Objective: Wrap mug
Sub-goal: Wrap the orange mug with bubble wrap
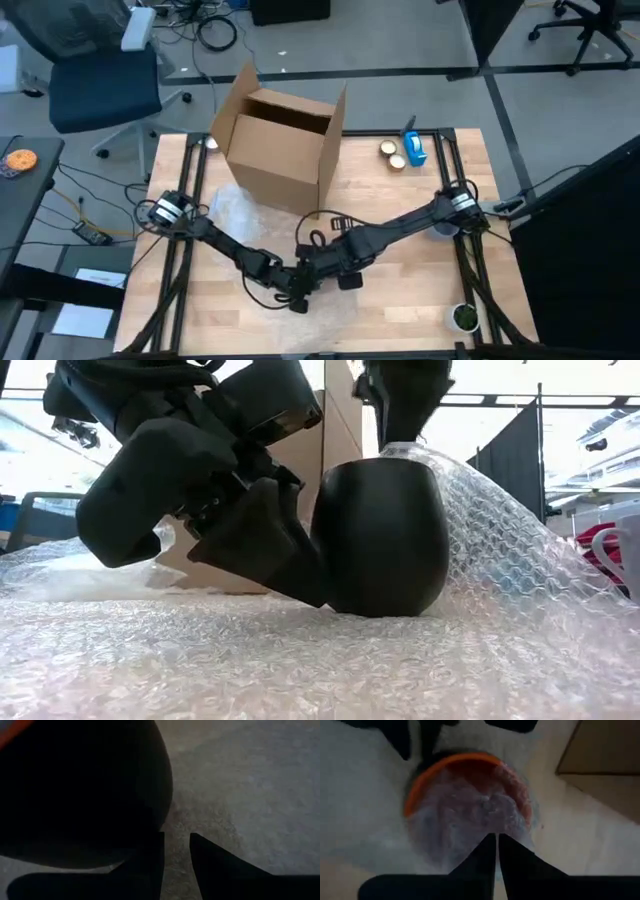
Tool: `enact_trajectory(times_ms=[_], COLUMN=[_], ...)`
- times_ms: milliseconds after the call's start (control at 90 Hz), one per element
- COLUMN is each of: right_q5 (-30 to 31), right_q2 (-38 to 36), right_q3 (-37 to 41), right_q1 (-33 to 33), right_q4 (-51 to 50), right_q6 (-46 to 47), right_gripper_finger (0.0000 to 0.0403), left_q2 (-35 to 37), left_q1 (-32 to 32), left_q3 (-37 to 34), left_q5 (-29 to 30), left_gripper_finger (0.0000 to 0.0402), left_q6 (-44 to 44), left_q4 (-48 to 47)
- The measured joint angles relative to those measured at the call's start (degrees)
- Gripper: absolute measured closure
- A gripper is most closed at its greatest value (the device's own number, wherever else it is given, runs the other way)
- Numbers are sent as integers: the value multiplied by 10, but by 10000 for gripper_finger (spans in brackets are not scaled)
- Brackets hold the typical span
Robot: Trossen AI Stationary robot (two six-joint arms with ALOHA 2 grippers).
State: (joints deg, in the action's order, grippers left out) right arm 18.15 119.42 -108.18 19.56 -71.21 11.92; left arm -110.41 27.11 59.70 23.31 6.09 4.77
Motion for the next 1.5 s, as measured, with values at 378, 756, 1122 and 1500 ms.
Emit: enact_trajectory(times_ms=[378,756,1122,1500], right_q5=[-99,-111,-102,-15], right_q2=[-7,4,2,2], right_q3=[145,59,-65,-66], right_q1=[-18,-17,-4,-1], right_q4=[190,125,6,-14], right_q6=[-32,-39,-40,-40], right_gripper_finger=[403,403,403,403], left_q2=[0,0,3,3], left_q1=[0,0,4,34], left_q3=[0,0,67,103], left_q5=[0,-2,0,20], left_gripper_finger=[323,323,323,323], left_q6=[0,-1,1,1], left_q4=[0,-9,-153,-220])
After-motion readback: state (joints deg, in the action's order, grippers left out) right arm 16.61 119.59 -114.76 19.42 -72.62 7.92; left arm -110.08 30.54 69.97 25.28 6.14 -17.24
